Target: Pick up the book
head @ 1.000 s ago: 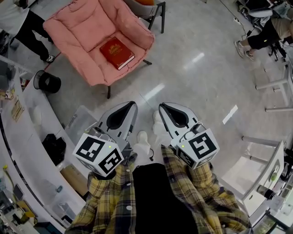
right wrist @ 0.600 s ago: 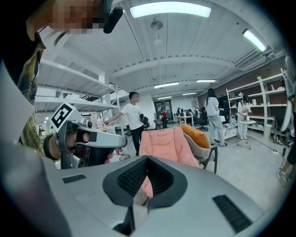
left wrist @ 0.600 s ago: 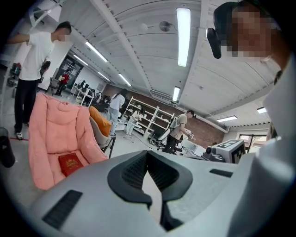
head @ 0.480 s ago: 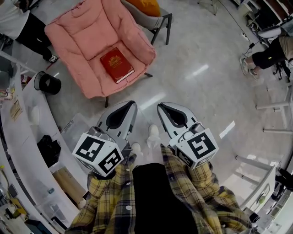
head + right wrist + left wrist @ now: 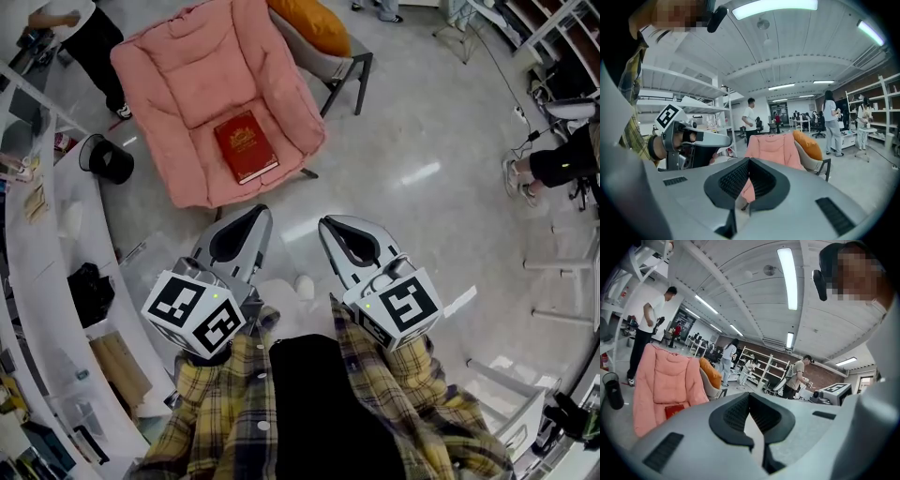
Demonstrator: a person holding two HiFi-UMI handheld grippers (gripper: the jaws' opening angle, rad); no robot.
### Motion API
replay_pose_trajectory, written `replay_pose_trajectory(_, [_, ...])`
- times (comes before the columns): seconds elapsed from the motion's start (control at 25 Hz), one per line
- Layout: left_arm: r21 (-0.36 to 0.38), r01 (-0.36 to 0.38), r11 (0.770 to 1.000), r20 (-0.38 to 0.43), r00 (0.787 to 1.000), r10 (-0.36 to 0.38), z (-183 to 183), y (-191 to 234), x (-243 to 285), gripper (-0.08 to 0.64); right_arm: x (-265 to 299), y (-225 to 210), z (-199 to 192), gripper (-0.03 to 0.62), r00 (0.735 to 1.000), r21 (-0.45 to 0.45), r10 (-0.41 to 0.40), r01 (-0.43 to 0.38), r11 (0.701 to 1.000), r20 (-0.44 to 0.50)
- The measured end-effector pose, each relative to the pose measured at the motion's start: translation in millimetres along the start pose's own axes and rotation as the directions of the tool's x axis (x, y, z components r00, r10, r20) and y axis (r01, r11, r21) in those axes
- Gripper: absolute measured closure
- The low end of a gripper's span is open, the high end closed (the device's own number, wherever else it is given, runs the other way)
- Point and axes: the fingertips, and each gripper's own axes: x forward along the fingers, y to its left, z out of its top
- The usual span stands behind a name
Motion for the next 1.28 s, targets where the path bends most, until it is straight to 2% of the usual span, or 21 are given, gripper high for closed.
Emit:
replay_pose_trajectory(0.4, [-0.02,-0.075,0.997,0.008,0.997,0.076,8.4,30.8,12.2,0.557,34.8,-17.5,-4.1,0.575,0.998,0.015,0.065,-0.065,0.998,-0.025])
replay_pose_trajectory(1.0, [-0.018,-0.098,0.995,0.028,0.995,0.098,88.6,159.5,63.5,0.557,182.2,-65.1,49.8,0.575,0.996,-0.011,0.087,-0.087,0.996,-0.02])
replay_pose_trajectory(1.28, [-0.026,-0.101,0.995,0.021,0.995,0.102,106.0,204.8,72.6,0.557,232.0,-72.3,58.7,0.575,0.996,-0.002,0.088,-0.088,0.996,-0.028])
